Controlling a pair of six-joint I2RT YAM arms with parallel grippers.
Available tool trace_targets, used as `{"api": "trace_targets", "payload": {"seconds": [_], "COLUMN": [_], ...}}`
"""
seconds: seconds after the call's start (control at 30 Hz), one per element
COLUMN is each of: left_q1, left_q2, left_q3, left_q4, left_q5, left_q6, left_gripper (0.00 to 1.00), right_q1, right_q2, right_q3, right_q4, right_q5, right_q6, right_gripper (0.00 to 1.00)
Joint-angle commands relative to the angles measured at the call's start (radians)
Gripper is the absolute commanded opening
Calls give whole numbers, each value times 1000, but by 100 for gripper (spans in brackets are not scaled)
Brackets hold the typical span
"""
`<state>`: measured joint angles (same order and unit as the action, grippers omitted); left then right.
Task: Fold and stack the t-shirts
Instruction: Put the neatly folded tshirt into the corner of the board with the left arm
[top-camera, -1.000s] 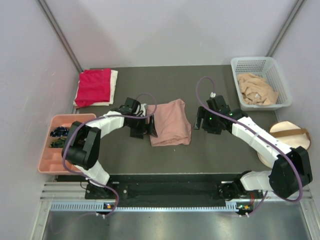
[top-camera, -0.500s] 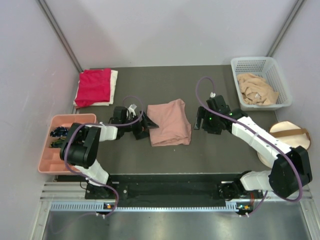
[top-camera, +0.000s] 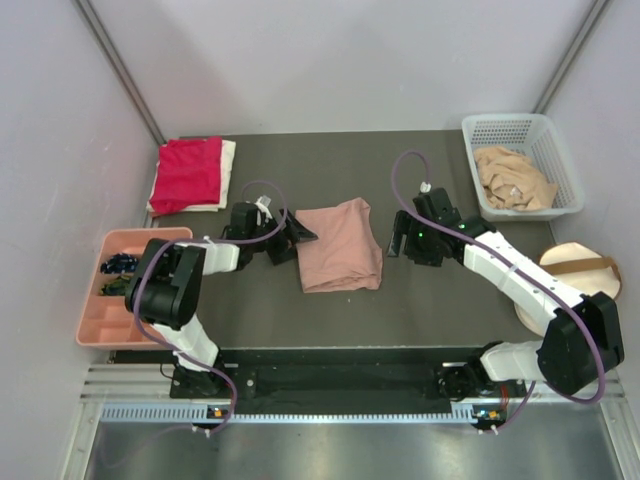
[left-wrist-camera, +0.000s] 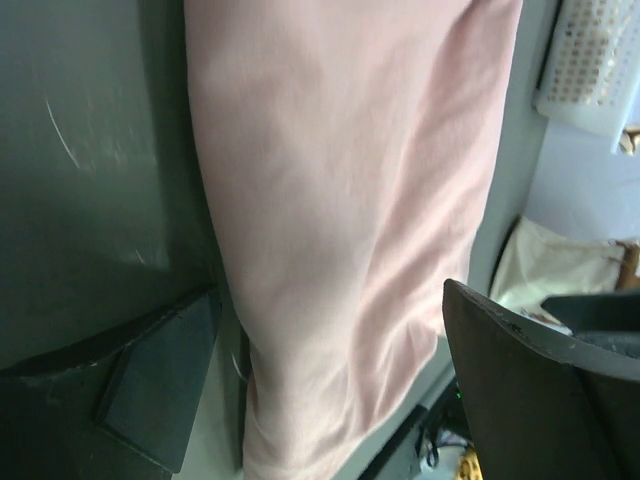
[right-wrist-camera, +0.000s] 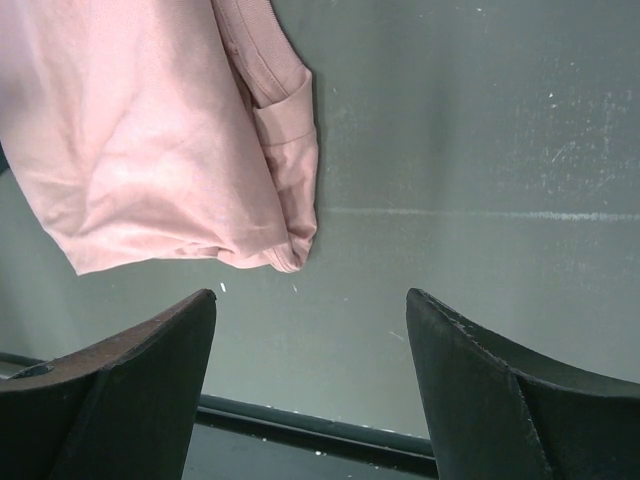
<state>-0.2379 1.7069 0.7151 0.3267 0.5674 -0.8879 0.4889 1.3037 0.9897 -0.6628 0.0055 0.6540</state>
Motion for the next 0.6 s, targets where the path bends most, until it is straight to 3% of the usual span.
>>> {"api": "trace_targets", "payload": {"seconds": [0.0, 0.27, 0.57], "left_q1": [-1, -113, -185], "left_q2": [72, 102, 86], "left_q3": [36, 43, -49], "left_q4": [-136, -149, -118], "left_q5": [-146, -201, -216], "left_q6": [81, 70, 30], "left_gripper": [97, 96, 93], "right_q1": [11, 11, 11], "right_q2": [-15, -26, -29], "right_q3": [35, 29, 17], "right_q4": [12, 8, 17], "right_q5": [4, 10, 7], "right_q6": [-8, -5, 1], "right_gripper": [77, 77, 77]}}
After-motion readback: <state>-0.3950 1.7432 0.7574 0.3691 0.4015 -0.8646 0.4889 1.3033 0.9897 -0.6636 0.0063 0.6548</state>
